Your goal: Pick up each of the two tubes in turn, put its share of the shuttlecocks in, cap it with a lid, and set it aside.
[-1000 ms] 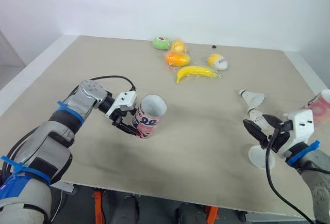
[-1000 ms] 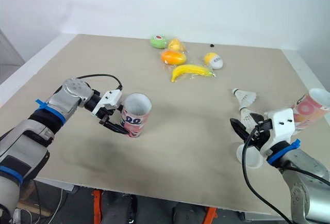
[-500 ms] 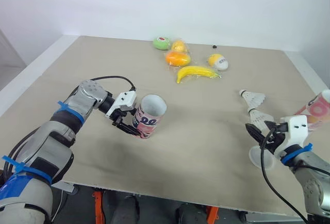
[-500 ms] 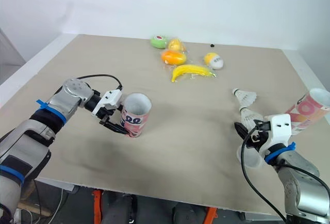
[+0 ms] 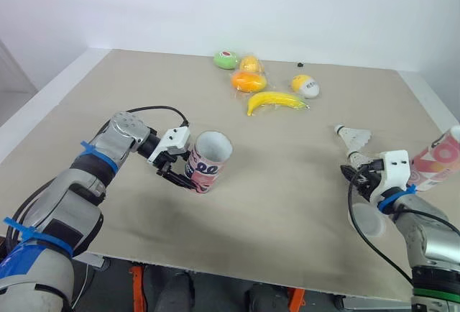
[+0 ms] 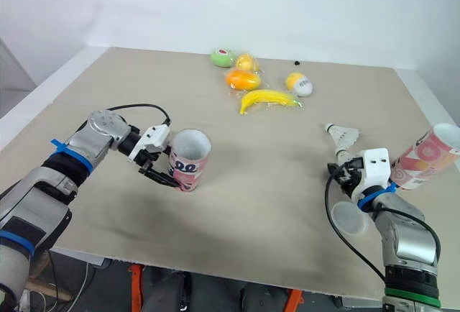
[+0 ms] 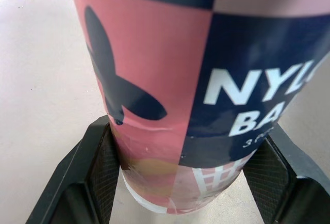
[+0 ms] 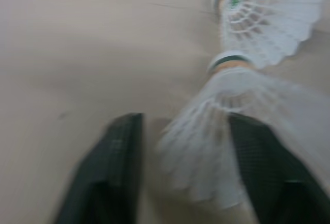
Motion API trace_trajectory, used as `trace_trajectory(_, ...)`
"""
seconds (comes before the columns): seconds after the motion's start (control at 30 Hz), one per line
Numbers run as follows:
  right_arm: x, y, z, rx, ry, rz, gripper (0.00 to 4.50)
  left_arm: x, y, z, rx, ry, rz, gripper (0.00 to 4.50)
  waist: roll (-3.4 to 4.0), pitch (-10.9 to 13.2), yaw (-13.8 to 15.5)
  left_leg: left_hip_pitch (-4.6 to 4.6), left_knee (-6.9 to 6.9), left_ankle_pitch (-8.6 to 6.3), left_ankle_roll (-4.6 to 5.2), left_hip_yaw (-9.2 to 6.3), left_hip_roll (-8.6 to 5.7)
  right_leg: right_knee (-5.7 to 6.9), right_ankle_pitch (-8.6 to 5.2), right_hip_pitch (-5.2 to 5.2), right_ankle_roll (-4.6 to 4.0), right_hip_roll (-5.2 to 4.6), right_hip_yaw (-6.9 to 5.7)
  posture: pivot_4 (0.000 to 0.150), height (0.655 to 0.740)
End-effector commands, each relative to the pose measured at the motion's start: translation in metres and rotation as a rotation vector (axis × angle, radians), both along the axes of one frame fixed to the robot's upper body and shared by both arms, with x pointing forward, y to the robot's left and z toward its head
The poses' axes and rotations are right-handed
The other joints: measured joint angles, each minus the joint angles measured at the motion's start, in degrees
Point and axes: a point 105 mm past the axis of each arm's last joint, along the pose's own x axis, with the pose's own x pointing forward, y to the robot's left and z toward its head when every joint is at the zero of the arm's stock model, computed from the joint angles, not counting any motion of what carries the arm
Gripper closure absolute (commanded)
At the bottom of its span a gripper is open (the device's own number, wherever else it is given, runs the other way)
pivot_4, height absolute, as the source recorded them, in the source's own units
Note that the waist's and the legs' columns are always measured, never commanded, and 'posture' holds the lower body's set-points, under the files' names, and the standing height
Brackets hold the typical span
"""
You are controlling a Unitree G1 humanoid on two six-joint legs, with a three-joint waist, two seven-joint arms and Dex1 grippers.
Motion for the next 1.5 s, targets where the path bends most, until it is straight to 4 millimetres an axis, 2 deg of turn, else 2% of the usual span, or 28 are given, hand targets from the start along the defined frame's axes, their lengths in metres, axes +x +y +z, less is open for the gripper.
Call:
trace_trajectory(0.03, -0.002, -0.002, 0.015, -0.045, -0.047, 0.012, 3.88, -0.008, 0.005, -0.024, 0.091, 0.063, -0.011, 1.36, 0.0, 0.0, 0.0, 0.0, -0.01, 0.0, 0.0, 0.0, 0.0, 0.0, -0.01, 0.06, 0.0, 0.0, 0.0, 0.15, 0.7179)
trace_trajectory(0.07, -0.004, -0.003, 0.017, -0.056, -0.049, 0.012, 4.31, -0.009, 0.005, -0.024, 0.091, 0.063, -0.01, 1.36, 0.0, 0.0, 0.0, 0.0, -0.01, 0.0, 0.01, -0.01, 0.0, 0.0, -0.02, 0.08, 0.01, 0.0, -0.01, 0.15, 0.7179)
trace_trajectory(0.1, -0.006, -0.003, 0.022, -0.066, -0.057, 0.012, 4.46, -0.009, 0.005, -0.024, 0.092, 0.063, -0.01, 1.36, 0.0, 0.0, 0.0, 0.0, -0.01, -0.01, 0.01, -0.01, 0.0, 0.0, -0.02, 0.08, 0.01, 0.0, -0.01, 0.15, 0.7179)
trace_trajectory(0.17, -0.009, 0.002, 0.039, -0.07, -0.101, 0.027, 4.46, -0.009, 0.006, -0.024, 0.092, 0.064, -0.009, 1.36, 0.01, 0.0, -0.03, -0.01, -0.01, -0.01, 0.02, -0.01, -0.01, 0.0, -0.04, 0.08, 0.02, 0.0, 0.01, 0.15, 0.7179)
trace_trajectory(0.23, -0.013, 0.02, 0.057, -0.079, -0.143, 0.108, 4.46, -0.009, 0.006, -0.024, 0.092, 0.064, -0.009, 1.36, 0.05, 0.01, -0.13, -0.01, -0.01, -0.02, 0.03, 0.0, -0.01, 0.0, -0.03, 0.07, 0.02, 0.0, 0.04, 0.15, 0.7179)
trace_trajectory(0.33, -0.031, 0.083, 0.082, -0.104, -0.181, 0.423, 4.46, -0.008, 0.005, -0.024, 0.094, 0.063, -0.01, 1.36, 0.08, 0.02, -0.13, 0.0, -0.01, -0.02, 0.03, 0.0, -0.01, 0.01, -0.03, 0.05, 0.02, 0.01, 0.04, 0.15, 0.7179)
trace_trajectory(0.37, -0.045, 0.116, 0.09, -0.11, -0.189, 0.598, 4.46, -0.008, 0.004, -0.024, 0.094, 0.062, -0.011, 1.36, 0.09, 0.02, -0.13, 0.0, -0.03, -0.02, 0.03, -0.01, 0.0, 0.01, -0.04, 0.06, 0.02, 0.01, 0.03, 0.15, 0.7179)
trace_trajectory(0.43, -0.069, 0.157, 0.099, -0.128, -0.193, 0.836, 4.46, -0.008, 0.003, -0.024, 0.094, 0.062, -0.013, 1.36, 0.08, 0.02, -0.13, 0.0, -0.04, -0.03, 0.02, -0.02, 0.0, 0.01, -0.12, 0.07, 0.12, 0.01, 0.03, 0.15, 0.7179)
trace_trajectory(0.47, -0.079, 0.174, 0.105, -0.142, -0.199, 0.936, 4.46, -0.007, 0.002, -0.024, 0.094, 0.061, -0.015, 1.36, 0.07, 0.02, -0.12, 0.0, -0.05, -0.04, 0.01, -0.06, 0.0, 0.01, -0.21, 0.09, 0.2, 0.01, -0.01, 0.15, 0.7179)
trace_trajectory(0.53, -0.084, 0.197, 0.117, -0.205, -0.217, 1.066, 4.46, -0.007, 0.0, -0.023, 0.095, 0.06, -0.018, 1.36, 0.05, 0.04, -0.09, -0.01, -0.03, -0.05, 0.0, -0.1, 0.0, 0.0, -0.23, 0.12, 0.19, 0.0, -0.03, 0.15, 0.7179)
trace_trajectory(0.6, -0.079, 0.21, 0.13, -0.298, -0.243, 1.13, 4.46, -0.007, -0.001, -0.023, 0.095, 0.058, -0.022, 1.36, -0.01, 0.07, -0.11, -0.02, 0.05, -0.05, 0.0, -0.04, -0.02, -0.05, -0.23, -0.09, 0.2, -0.06, 0.01, 0.15, 0.7179)
trace_trajectory(0.8, -0.052, 0.228, 0.154, -0.476, -0.273, 1.188, 4.46, -0.008, -0.006, -0.022, 0.079, 0.059, -0.035, 1.36, -0.2, 0.09, 0.02, -0.06, 0.06, -0.09, 0.09, 0.17, -0.19, -0.14, -0.08, -0.2, -0.17, -0.56, -0.16, 0.15, 0.7179)
trace_trajectory(1.0, -0.04, 0.238, 0.145, -0.656, -0.223, 1.266, 4.46, -0.008, -0.007, -0.022, 0.076, 0.06, -0.036, 1.36, -0.2, 0.08, 0.17, -0.36, 0.05, -0.18, 0.22, 0.09, -0.42, -0.11, -0.28, -0.4, 0.0, -0.66, -0.24, 0.15, 0.7179)
trace_trajectory(1.1, -0.035, 0.247, 0.146, -0.664, -0.223, 1.3, 4.46, -0.008, -0.007, -0.021, 0.073, 0.059, -0.036, 1.36, -0.21, 0.09, 0.08, -0.38, 0.06, -0.17, 0.22, 0.07, -0.42, -0.1, -0.28, -0.4, 0.04, -0.64, -0.24, 0.15, 0.7179)
trace_trajectory(1.17, -0.038, 0.25, 0.145, -0.659, -0.213, 1.34, 3.96, -0.009, -0.008, -0.021, 0.071, 0.06, -0.037, 1.36, -0.22, 0.09, 0.08, -0.38, 0.09, -0.16, 0.21, 0.05, -0.4, -0.07, -0.23, -0.4, 0.08, -0.6, -0.27, 0.15, 0.7179)
trace_trajectory(1.3, -0.049, 0.252, 0.157, -0.583, -0.24, 1.391, 2.44, -0.009, -0.008, -0.021, 0.072, 0.061, -0.037, 1.36, -0.22, 0.09, 0.1, -0.4, 0.09, -0.16, 0.21, 0.06, -0.41, -0.07, -0.23, -0.41, 0.12, -0.61, -0.25, 0.15, 0.7179)
trace_trajectory(1.37, -0.057, 0.251, 0.161, -0.537, -0.242, 1.423, 1.6, -0.009, -0.007, -0.022, 0.073, 0.061, -0.037, 1.36, -0.22, 0.09, 0.1, -0.41, 0.07, -0.16, 0.21, 0.03, -0.41, -0.07, -0.19, -0.4, 0.2, -0.59, -0.27, 0.15, 0.7179)
trace_trajectory(1.4, -0.059, 0.25, 0.162, -0.521, -0.235, 1.429, 0.93, -0.009, -0.007, -0.022, 0.073, 0.062, -0.037, 1.36, -0.22, 0.09, 0.11, -0.41, 0.07, -0.16, 0.21, 0.03, -0.41, -0.06, -0.18, -0.4, 0.22, -0.59, -0.26, 0.15, 0.7179)
trace_trajectory(1.47, -0.061, 0.246, 0.163, -0.482, -0.223, 1.424, 0.15, -0.01, -0.008, -0.022, 0.072, 0.063, -0.039, 1.36, -0.22, 0.09, 0.11, -0.41, 0.07, -0.16, 0.21, 0.01, -0.41, -0.06, -0.19, -0.38, 0.22, -0.6, -0.27, 0.15, 0.7179)
trace_trajectory(1.5, -0.062, 0.24, 0.167, -0.436, -0.224, 1.406, 0.15, -0.01, -0.008, -0.022, 0.07, 0.063, -0.04, 1.36, -0.22, 0.09, 0.11, -0.41, 0.08, -0.16, 0.21, 0.01, -0.41, -0.07, -0.2, -0.38, 0.19, -0.6, -0.27, 0.15, 0.7179)
